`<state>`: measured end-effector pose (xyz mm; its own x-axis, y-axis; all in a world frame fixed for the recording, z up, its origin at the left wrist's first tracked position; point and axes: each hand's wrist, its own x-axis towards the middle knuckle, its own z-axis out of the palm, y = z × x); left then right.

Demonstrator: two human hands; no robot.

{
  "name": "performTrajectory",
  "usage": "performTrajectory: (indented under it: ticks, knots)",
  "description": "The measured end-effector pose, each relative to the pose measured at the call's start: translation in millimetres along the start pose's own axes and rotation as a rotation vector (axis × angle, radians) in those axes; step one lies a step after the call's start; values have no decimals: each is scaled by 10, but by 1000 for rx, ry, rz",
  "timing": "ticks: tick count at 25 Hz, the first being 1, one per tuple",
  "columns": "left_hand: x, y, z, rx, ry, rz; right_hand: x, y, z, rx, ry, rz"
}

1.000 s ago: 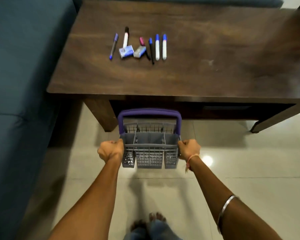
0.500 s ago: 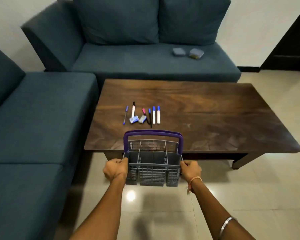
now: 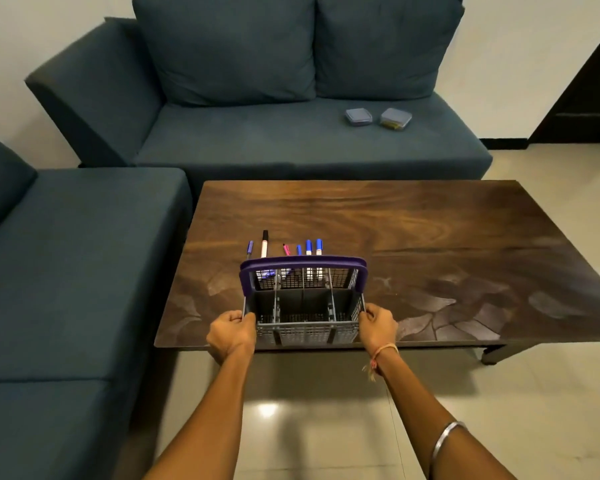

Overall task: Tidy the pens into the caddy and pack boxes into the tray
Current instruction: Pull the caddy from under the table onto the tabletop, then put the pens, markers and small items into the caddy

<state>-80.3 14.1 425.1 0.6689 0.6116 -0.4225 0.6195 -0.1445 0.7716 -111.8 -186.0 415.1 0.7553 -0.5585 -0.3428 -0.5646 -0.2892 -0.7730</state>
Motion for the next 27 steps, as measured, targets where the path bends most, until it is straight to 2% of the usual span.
performTrajectory:
  ticks: [5, 10, 16, 19, 22, 27]
  knots:
    - [390, -272, 394, 30, -24, 16, 378, 341, 404, -26, 17, 24]
    - [448, -286, 452, -14, -37, 36, 488, 434, 554, -50, 40, 52]
    - [445, -87, 312, 23, -33, 16, 480, 246, 382, -31, -24, 131]
    - [566, 330, 174, -46, 48, 49, 529, -60, 103, -43, 43, 141]
    - [711, 843, 248, -119, -82, 85, 761, -538, -68, -15, 118, 85]
    - [797, 1402, 827, -152, -319, 103, 1321, -1164, 112, 211, 93, 26]
